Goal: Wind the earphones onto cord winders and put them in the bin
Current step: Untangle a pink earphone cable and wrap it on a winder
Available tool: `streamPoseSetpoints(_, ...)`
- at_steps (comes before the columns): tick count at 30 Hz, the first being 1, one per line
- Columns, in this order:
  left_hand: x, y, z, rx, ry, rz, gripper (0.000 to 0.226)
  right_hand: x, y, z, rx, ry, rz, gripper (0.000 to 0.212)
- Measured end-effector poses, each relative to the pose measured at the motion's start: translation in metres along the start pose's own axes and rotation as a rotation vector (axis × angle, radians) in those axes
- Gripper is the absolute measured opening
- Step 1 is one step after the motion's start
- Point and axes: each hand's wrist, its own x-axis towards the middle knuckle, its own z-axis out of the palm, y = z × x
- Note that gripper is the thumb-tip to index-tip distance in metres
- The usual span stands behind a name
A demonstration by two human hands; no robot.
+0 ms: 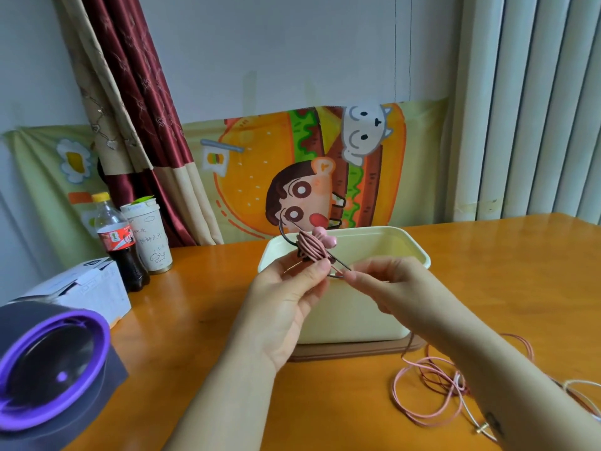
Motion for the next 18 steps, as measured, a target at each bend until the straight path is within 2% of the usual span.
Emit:
streamPoseSetpoints(4, 0.003, -0.002, -0.006, -0.058, 0.017, -0.040, 0.034, -0.003, -0.004, 0.003, -0.238, -0.024, -0.078, 0.015)
streamPoseSetpoints(10, 0.004, -0.005, -0.011, -0.014, 0.013, -0.092, 0.037, -0.008, -0.015, -0.009, -0.423, -0.004, -0.128, 0.016)
streamPoseSetpoints(14, 0.005, -0.009, -0.012, 0.085, -0.034, -0.103, 0.035, -0.012, -0.021, -0.013, -0.471, -0.004, -0.144, 0.012)
streamPoseSetpoints(18, 0.005, -0.014, -0.011, 0.188, -0.065, -0.146, 0.046, -0.013, -0.027, -0.019, -0.416, -0.006, -0.167, 0.019)
